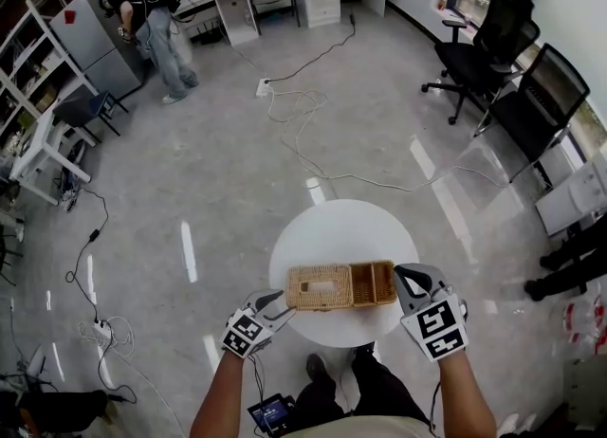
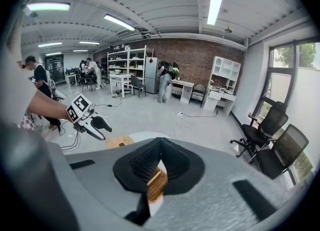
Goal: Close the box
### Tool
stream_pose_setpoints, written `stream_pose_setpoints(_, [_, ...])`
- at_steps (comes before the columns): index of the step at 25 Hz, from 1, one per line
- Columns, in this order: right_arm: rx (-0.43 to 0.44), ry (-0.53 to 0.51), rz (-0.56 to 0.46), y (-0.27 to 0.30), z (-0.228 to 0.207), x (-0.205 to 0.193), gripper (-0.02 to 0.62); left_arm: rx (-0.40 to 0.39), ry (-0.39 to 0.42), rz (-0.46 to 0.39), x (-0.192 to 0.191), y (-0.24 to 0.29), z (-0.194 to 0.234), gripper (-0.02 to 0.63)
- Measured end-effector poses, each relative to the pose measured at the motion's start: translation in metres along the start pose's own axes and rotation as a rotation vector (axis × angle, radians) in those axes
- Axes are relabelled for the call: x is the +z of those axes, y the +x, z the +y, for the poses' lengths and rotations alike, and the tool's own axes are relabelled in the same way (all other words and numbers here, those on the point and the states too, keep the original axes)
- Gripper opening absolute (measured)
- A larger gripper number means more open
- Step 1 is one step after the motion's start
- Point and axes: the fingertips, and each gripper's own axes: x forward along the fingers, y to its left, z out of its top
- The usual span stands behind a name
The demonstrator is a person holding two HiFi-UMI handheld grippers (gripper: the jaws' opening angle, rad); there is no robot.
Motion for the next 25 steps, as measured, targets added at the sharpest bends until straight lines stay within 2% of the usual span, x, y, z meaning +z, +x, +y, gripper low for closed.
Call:
stream_pose_setpoints(6, [-0.005, -0.010, -0.020, -0.020, 0.004, 0.013, -0.008, 0.022, 0.036, -0.049, 0.032, -0.028, -0.012, 0.198])
stream_pose_setpoints(13, [-0.007, -0.030, -0.093, -0.048, 0.007, 0.045, -0.008, 0.084, 0.140, -0.170, 0.108, -0.076, -0.026, 0.173])
stream_pose_setpoints(19, [0.038, -0.032, -0.213, -0.079, 0.033, 0.104, -0.008, 0.163, 0.167, -0.352, 0.184, -0.150, -0.037, 0.105])
stream_pose_setpoints(25, [0.111, -0.056, -0.354, -0.120, 0.057, 0.165, -0.008, 0.248, 0.101, -0.586, 0.264, -0.237, -0.054, 0.037])
